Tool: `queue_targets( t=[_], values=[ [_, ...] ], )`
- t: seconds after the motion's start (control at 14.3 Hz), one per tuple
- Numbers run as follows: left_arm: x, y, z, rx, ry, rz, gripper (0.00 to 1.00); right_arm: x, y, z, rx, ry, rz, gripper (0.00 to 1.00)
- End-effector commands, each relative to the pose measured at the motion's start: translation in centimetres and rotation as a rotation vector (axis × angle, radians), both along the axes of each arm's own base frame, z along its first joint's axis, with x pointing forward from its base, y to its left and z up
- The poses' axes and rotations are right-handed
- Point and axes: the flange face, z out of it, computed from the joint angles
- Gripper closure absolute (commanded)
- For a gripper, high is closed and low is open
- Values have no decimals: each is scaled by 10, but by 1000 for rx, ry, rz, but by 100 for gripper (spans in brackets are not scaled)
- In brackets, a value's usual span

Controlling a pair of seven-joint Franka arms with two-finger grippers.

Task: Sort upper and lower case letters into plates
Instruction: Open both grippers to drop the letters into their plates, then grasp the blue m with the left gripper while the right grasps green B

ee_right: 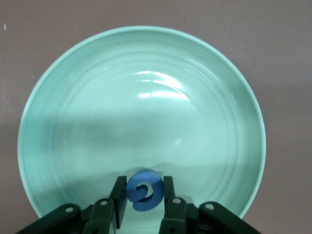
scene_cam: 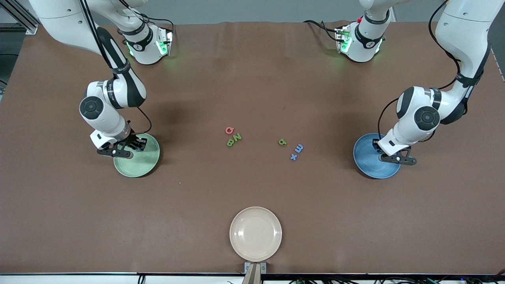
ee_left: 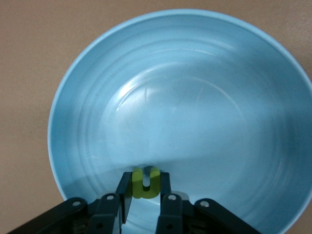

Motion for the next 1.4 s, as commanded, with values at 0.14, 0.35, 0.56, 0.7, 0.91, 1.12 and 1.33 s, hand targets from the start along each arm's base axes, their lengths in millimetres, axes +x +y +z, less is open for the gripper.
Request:
queue_targets(
  t=[0.14,0.35,0.56,0.7,0.91,1.12,1.33],
  values=[
    [5,-8,33,21,-60,-39,0,-9,1,6,4,-3,14,41],
    [12,-56,53,-2,-99,-100,0,-6,8,11,4,-8,15,0],
    [13,-129,73,-50,-141,-198,0,11,52,43,-8,26,-23,0],
    [4,-182,73,-76,-142,-285,0,25,103,73,-23,46,-83,0],
    [-10,-236,64,-102,-125,-374,0,20,193,95,23,15,-206,0],
    [-22,-285,46,-136,-99,-447,0,10,262,86,72,33,-308,0],
    [-25,-307,25,-166,-67,-464,0,7,319,68,73,28,-390,0]
  ],
)
